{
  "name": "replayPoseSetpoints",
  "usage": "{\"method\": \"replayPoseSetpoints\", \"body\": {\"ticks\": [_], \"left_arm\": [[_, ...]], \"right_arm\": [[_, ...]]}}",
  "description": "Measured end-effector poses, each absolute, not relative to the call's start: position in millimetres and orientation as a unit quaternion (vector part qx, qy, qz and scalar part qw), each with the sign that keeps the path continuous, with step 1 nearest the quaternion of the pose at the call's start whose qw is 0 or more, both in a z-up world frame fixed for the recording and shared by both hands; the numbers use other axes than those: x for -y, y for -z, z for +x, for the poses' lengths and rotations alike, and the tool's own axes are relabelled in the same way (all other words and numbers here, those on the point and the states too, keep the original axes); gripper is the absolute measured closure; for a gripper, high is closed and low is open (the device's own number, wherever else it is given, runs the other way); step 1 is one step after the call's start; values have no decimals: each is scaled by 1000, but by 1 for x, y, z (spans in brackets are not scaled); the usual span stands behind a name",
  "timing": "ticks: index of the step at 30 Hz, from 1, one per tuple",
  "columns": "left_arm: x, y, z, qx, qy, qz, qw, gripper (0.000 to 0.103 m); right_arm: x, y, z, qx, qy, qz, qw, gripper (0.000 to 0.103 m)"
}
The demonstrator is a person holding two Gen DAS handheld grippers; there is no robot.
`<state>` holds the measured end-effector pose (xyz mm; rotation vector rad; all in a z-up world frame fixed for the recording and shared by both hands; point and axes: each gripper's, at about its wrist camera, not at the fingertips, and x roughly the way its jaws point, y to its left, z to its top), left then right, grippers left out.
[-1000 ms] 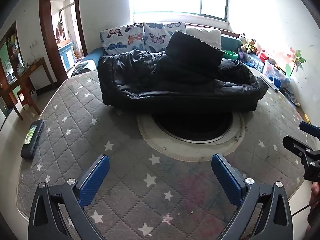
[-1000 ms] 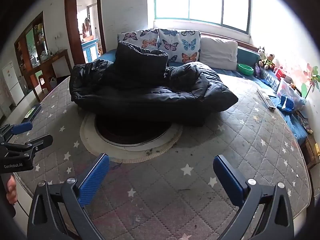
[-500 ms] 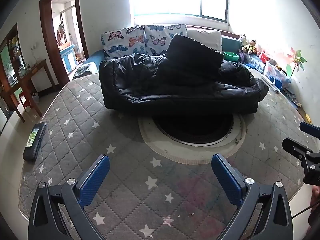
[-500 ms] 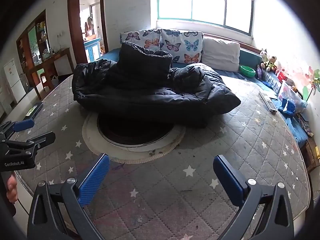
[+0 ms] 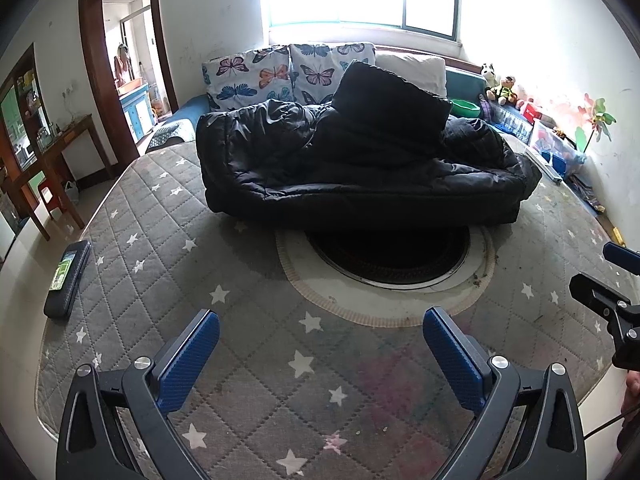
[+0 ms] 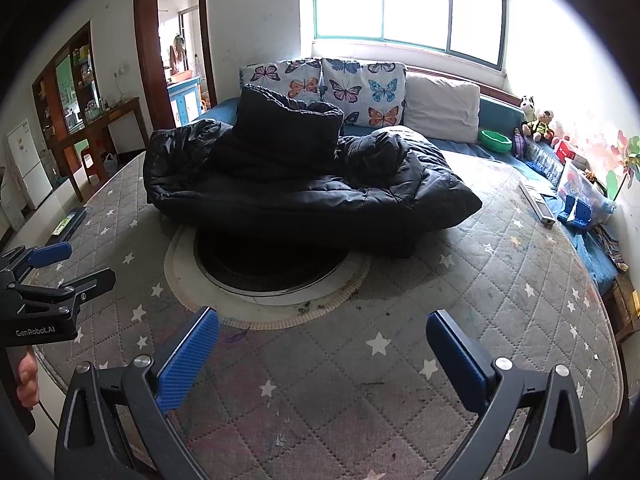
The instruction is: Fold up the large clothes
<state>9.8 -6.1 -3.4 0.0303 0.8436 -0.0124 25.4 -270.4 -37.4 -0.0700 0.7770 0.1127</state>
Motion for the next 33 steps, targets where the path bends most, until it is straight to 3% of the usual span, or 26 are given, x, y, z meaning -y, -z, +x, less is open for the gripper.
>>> {"method": "replayPoseSetpoints", "body": {"ticks": [33], "left_arm": [[4,8,24,-417,0,26,908,0]], "right_arm": [[264,42,33,-382,-62,-41,921,0]]}}
